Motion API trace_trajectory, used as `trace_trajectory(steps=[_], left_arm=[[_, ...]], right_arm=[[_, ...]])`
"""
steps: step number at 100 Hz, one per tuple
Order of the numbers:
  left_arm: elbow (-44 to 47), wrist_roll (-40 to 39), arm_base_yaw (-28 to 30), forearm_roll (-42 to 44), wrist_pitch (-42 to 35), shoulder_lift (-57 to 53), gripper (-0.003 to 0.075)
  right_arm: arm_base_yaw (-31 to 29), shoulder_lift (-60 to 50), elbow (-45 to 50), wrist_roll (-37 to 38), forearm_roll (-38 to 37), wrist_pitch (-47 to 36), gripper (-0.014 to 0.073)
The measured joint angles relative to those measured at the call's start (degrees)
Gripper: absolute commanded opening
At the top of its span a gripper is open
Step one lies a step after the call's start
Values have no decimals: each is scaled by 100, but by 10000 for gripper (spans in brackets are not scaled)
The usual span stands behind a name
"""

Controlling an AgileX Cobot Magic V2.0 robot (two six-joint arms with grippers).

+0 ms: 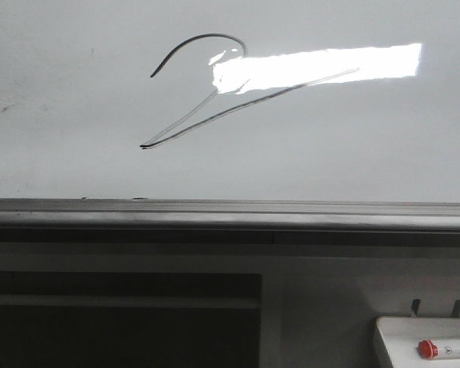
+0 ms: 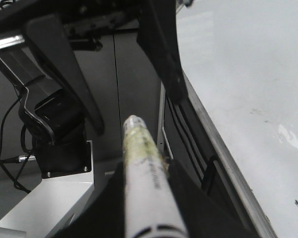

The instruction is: Write number 2 on whiteboard

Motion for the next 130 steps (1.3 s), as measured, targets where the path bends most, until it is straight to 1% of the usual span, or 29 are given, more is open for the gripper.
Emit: trace_trajectory(steps=[9, 37, 44, 51, 61, 73, 89, 93, 98, 103, 107, 108, 110, 111, 115, 120, 125, 130], left_arm=[[-97, 29, 0, -195, 276, 272, 420], [-107, 124, 0, -456, 262, 571, 413], [-119, 137, 0, -465, 226, 571, 369], [-130, 139, 0, -475, 157, 571, 289], [-130, 162, 0, -510, 131, 571, 139], [-130, 202, 0, -583, 169, 571, -17], [-130, 397, 0, -583, 259, 571, -20], [-130, 411, 0, -583, 269, 571, -20], [-130, 431, 0, -583, 269, 571, -20], [-130, 434, 0, -583, 269, 571, -20], [-130, 434, 0, -597, 269, 571, -20], [-130, 434, 0, -597, 269, 571, -20], [-130, 434, -11, -614, 269, 571, -20], [-130, 434, -12, -614, 269, 571, -20], [-130, 382, -12, -619, 236, 571, -20], [-130, 339, -12, -629, 128, 571, -20], [-130, 285, -12, -641, -83, 571, -20], [-130, 245, -12, -689, -340, 577, -20]], right_arm=[[121, 76, 0, -29, 0, -98, -71], [212, 231, 0, -29, 0, -105, -71], [216, 231, 0, -38, 0, -105, -71], [216, 231, 0, -42, 0, -95, -71], [216, 231, 0, -51, 0, -108, -71], [216, 231, 0, -51, -21, -182, -71], [225, 231, -9, -51, 4, -117, -69], [225, 231, -9, -51, 4, -120, -54], [225, 231, -9, -51, 4, -120, 1], [225, 231, -9, -51, 4, -120, 98], [225, 231, -9, -51, 4, -120, 213], [225, 231, -9, -51, 4, -120, 255], [225, 231, -9, -51, 4, -120, 297], [225, 231, -9, -51, 4, -138, 338], [225, 231, -9, -51, 4, -153, 451], [225, 231, -9, -51, 4, -165, 553], [225, 231, -9, -51, 4, -180, 616], [225, 221, -9, -51, 4, -180, 636]])
